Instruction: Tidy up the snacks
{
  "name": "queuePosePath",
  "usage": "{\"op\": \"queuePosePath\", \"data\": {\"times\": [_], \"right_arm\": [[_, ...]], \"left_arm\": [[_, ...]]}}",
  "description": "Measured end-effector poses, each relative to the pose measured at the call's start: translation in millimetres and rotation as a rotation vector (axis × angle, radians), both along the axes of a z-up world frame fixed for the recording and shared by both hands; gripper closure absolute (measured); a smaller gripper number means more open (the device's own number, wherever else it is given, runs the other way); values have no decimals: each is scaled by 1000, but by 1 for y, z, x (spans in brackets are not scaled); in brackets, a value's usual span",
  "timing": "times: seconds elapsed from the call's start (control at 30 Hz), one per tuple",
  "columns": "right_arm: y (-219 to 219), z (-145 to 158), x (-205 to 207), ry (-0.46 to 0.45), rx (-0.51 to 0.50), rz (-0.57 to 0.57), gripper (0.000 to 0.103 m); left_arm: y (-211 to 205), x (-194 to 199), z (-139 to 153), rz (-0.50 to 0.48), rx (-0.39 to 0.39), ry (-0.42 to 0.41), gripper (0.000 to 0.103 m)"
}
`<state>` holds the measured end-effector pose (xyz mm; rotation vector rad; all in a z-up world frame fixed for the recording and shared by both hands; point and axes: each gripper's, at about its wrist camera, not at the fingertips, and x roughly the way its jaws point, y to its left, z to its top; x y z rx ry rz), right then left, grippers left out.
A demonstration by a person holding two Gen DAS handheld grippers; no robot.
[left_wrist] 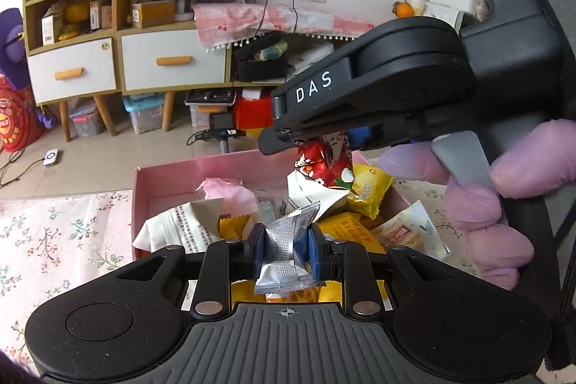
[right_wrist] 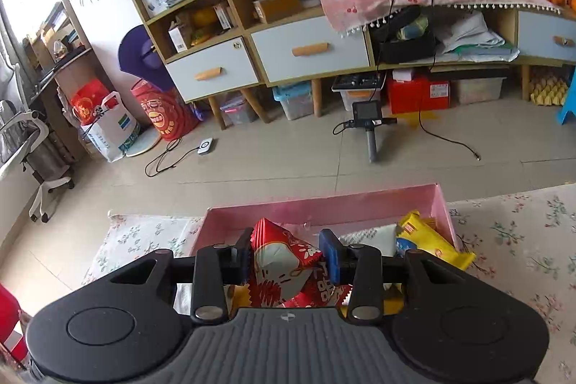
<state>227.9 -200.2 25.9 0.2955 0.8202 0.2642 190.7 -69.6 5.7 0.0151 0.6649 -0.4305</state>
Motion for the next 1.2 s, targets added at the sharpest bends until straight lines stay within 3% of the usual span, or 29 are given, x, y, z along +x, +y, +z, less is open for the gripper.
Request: {"op": "queuePosePath", "data": {"times": [0.17, 0.23, 0.3, 0.5, 0.8, 1.2], "right_arm": [[-1, -7, 9, 17, 12, -19, 71], [-4, -7, 10, 16, 21, -30, 57], [-7, -6, 8, 11, 25, -40, 52], [-14, -1, -1, 11, 26, -58, 42], [-31, 15, -23, -6, 13, -90, 33], [-61, 22, -82, -9, -29, -146, 22]], "left_arm": [[3, 8, -6, 3, -12, 15, 79], [4, 8, -7, 2, -14, 15, 78], [3, 8, -7, -6, -16, 22, 77], [3, 0, -3, -16, -32, 18, 52], [10, -23, 12, -8, -37, 25, 36], [31, -67, 28, 61, -26, 25, 14]]}}
